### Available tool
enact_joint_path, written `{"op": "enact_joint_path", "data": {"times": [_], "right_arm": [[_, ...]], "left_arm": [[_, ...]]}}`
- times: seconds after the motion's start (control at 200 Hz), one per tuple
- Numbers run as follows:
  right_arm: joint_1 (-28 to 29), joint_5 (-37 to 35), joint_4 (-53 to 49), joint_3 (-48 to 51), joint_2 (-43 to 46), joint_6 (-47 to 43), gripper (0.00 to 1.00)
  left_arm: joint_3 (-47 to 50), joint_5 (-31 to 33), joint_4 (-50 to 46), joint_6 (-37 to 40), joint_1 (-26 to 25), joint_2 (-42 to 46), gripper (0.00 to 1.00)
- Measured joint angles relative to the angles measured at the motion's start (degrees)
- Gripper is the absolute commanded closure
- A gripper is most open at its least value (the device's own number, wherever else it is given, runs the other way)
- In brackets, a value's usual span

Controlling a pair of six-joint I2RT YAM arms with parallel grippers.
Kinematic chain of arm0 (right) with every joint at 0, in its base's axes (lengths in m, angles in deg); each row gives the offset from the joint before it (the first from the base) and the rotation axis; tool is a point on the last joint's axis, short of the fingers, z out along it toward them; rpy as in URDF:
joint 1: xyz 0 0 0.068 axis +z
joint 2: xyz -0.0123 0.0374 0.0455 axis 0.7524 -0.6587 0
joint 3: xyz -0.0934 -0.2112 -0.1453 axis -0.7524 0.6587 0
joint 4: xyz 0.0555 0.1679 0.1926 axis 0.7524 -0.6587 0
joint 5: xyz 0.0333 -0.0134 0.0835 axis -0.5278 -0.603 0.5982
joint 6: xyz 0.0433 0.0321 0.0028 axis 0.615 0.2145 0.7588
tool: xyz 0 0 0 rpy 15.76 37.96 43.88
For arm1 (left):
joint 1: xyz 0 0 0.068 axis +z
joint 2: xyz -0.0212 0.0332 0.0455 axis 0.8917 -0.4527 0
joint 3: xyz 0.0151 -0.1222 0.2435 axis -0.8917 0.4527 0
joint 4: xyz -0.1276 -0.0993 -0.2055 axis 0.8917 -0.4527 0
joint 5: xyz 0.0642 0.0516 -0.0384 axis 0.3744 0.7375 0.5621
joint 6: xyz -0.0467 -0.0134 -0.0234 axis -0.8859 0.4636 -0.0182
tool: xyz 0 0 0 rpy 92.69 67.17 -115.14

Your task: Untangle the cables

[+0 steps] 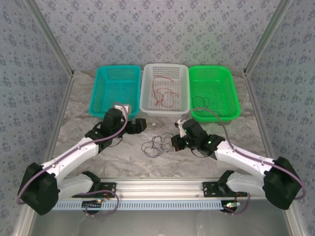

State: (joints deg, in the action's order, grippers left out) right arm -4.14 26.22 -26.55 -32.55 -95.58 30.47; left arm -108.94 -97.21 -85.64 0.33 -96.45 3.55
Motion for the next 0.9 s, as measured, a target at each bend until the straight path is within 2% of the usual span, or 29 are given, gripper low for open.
{"op": "enact_joint_path", "data": {"times": [0.3,0.575,0.745,0.904], "right_arm": [[0.7,-0.9,0.6,-4.7,2.5,-0.7,1.00],[1.0,-1.1,1.4,-4.9,3.6,-0.9,1.00],[1.1,-1.6,1.5,-4.9,3.7,-0.9,1.00],[1.2,-1.7,2.0,-4.9,4.7,-0.9,1.00]], "left_arm": [[0.8,-9.1,9.0,0.1,-0.2,-0.3,0.05],[0.3,-14.8,13.4,2.8,-5.7,-2.6,0.08],[-0.9,-18.2,15.0,3.7,-7.0,-5.2,0.14],[-2.1,-19.4,15.2,4.3,-7.0,-6.5,0.25]]}}
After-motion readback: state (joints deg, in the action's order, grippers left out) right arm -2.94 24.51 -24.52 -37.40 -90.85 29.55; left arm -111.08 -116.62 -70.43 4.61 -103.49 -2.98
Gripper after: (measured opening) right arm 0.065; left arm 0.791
